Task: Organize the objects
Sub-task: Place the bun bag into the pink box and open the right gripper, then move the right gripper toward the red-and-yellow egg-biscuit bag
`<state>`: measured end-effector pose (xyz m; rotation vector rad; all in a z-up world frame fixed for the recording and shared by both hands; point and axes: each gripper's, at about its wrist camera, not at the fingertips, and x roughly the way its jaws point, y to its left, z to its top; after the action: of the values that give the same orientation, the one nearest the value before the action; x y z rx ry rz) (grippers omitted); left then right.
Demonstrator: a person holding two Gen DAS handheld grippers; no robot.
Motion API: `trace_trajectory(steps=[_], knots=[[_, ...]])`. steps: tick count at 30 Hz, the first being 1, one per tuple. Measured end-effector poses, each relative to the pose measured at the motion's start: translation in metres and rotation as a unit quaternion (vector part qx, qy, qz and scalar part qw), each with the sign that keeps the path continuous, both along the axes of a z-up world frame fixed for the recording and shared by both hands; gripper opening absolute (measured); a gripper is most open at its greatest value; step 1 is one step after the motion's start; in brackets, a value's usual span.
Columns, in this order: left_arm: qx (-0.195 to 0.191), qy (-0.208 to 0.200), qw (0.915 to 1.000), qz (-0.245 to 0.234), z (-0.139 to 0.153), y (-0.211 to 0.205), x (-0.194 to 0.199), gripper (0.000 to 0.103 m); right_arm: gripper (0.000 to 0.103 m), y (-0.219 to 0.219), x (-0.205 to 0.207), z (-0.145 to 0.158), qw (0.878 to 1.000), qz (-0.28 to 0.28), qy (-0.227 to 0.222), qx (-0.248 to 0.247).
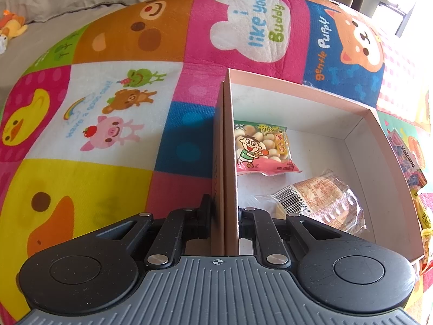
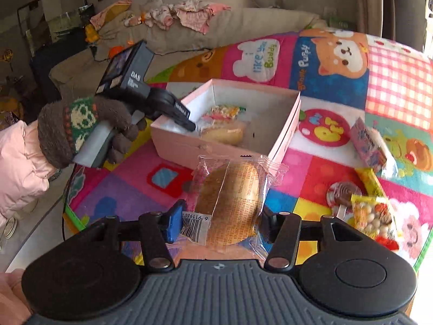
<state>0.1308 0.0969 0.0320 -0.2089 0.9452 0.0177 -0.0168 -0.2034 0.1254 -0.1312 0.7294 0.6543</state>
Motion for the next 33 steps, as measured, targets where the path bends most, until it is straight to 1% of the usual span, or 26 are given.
trace_trajectory(steps=[2, 5, 7, 9, 10, 11, 12, 14, 15, 17, 19, 21, 22, 27, 30, 33], knots=[[0.0, 0.0, 1.0, 0.0, 0.0, 0.0, 0.0, 0.013, 0.054, 0.003, 0.024, 0.019, 1.0, -0.004, -0.006, 0.022], [-0.002, 0.0, 1.0, -0.001, 0.0, 0.0, 0.0, 0.014, 0.054, 0.016, 0.063, 0.037, 0.999, -0.015, -0.012, 0.05], [-0.005, 0.0, 1.0, -0.001, -0.001, 0.001, 0.0, 0.014, 0.054, 0.03, 0.084, 0.045, 0.998, -0.023, -0.032, 0.058], [-0.008, 0.001, 1.0, 0.0, -0.001, 0.002, 0.0, 0.014, 0.055, 0.05, 0.105, 0.05, 0.995, -0.027, -0.069, 0.064], [-0.009, 0.001, 1.0, 0.001, -0.001, 0.003, 0.0, 0.014, 0.058, 0.059, 0.116, 0.049, 0.994, -0.032, -0.079, 0.065], [-0.01, 0.001, 0.9999, 0.001, -0.001, 0.003, 0.0, 0.014, 0.069, 0.068, 0.128, 0.046, 0.994, -0.038, -0.078, 0.061], [-0.012, 0.002, 0.9999, 0.002, -0.001, 0.004, 0.0, 0.014, 0.075, 0.074, 0.14, 0.041, 0.994, -0.05, -0.073, 0.057], [-0.012, 0.0, 0.9999, 0.001, -0.001, 0.004, 0.0, 0.015, 0.074, 0.077, 0.153, 0.032, 0.994, -0.073, -0.064, 0.043], [-0.013, -0.001, 0.9999, 0.001, -0.001, 0.004, 0.0, 0.015, 0.074, 0.074, 0.155, 0.028, 0.994, -0.078, -0.058, 0.045], [-0.014, -0.002, 0.9999, 0.001, -0.002, 0.005, -0.001, 0.015, 0.075, 0.059, 0.15, 0.02, 0.994, -0.09, -0.048, 0.046], [-0.015, -0.003, 0.9999, 0.004, -0.002, 0.005, -0.001, 0.015, 0.075, 0.043, 0.138, 0.013, 0.992, -0.107, -0.055, 0.029], [-0.015, -0.004, 0.9999, 0.004, -0.002, 0.005, -0.001, 0.015, 0.082, 0.023, 0.12, 0.002, 0.99, -0.123, -0.063, 0.009], [-0.015, -0.005, 0.9999, 0.004, -0.002, 0.005, -0.002, 0.015, 0.083, 0.013, 0.111, -0.004, 0.989, -0.131, -0.063, 0.0], [-0.014, -0.005, 0.9999, 0.008, -0.002, 0.003, -0.002, 0.015, 0.084, -0.029, 0.065, -0.042, 0.984, -0.17, -0.046, -0.036], [-0.012, -0.007, 0.9999, 0.008, -0.002, 0.003, -0.002, 0.015, 0.084, -0.047, 0.038, -0.063, 0.977, -0.201, -0.049, -0.052], [-0.01, -0.008, 0.9999, 0.007, -0.002, 0.002, -0.002, 0.015, 0.087, -0.06, 0.016, -0.079, 0.967, -0.234, -0.07, -0.078]])
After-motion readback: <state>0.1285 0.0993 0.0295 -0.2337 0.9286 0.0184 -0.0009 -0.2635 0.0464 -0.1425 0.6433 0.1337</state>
